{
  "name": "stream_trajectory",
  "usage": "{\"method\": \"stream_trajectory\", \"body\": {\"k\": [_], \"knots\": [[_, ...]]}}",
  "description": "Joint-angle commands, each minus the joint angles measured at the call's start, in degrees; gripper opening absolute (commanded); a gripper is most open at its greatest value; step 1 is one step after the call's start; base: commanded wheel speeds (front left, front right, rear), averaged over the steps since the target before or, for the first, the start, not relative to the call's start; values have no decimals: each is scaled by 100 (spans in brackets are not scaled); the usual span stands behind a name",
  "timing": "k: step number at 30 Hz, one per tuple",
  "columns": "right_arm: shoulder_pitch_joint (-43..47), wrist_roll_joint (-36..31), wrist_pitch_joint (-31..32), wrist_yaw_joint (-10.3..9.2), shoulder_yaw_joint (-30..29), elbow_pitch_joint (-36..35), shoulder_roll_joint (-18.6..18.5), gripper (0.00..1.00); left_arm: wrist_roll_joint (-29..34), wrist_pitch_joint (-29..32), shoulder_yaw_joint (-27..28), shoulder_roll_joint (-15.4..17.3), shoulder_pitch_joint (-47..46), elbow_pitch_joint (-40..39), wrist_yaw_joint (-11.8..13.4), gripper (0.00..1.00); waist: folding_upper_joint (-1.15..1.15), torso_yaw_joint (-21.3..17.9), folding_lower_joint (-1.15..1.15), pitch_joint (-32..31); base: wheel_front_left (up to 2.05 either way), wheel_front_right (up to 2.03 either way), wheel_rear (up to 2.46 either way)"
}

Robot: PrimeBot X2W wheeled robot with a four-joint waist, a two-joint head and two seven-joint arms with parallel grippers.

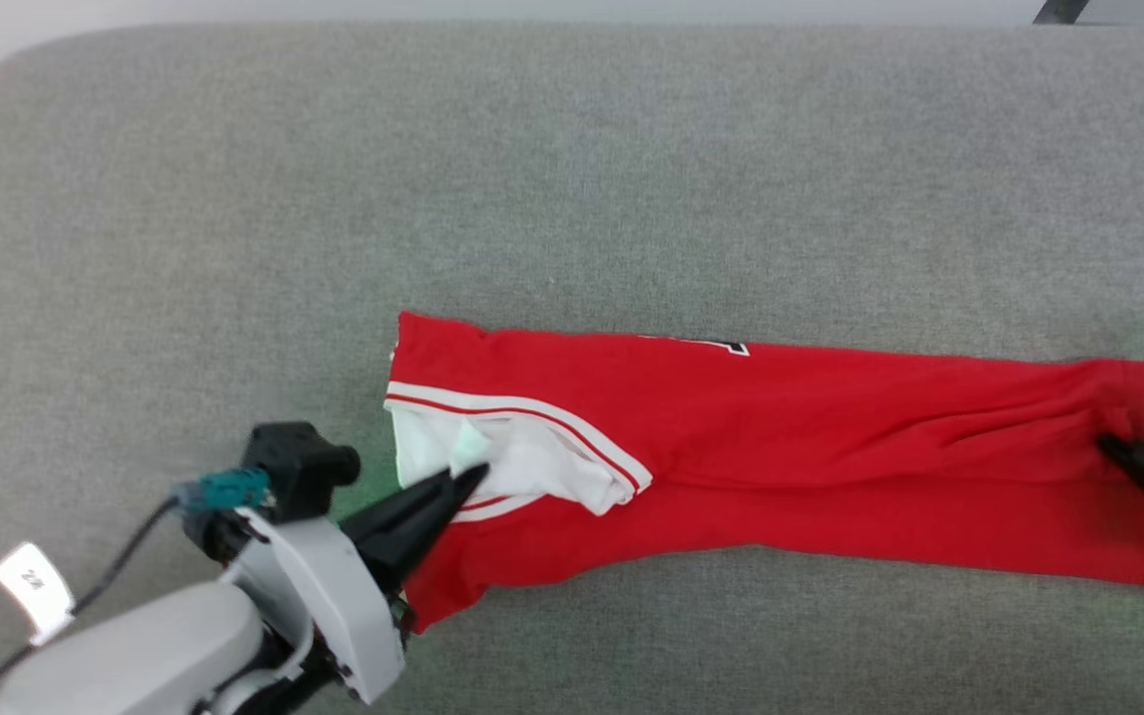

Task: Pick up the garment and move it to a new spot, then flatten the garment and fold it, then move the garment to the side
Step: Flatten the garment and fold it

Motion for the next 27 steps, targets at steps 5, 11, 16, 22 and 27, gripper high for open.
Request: {"method": "stream_trajectory", "body": {"k": [5, 11, 16, 22, 27], "knots": [[-33, -130, -146, -9, -33, 200, 242, 0, 303, -50, 3, -351, 204, 612, 119, 0, 0, -5, 0, 232, 0, 0, 0], [-162, -248, -323, -10, 57, 508, 365, 0, 311, -122, 90, -752, 317, 1219, -14, 0, 0, -21, 0, 423, 0, 0, 0], [-208, -214, -387, -15, 183, 691, 398, 0, 398, -147, 209, -984, 356, 1572, -154, 0, 0, -23, 0, 480, 0, 0, 0], [-172, -171, -501, -14, 332, 722, 380, 62, 434, -181, 673, -1103, 486, 1581, -294, 99, 0, -15, 0, 303, 0, 0, 0], [-66, -47, -471, -11, 271, 635, 268, 100, 587, -187, 1227, -1072, 834, 1296, -310, 100, 0, 21, 0, 70, 0, 0, 0]]}}
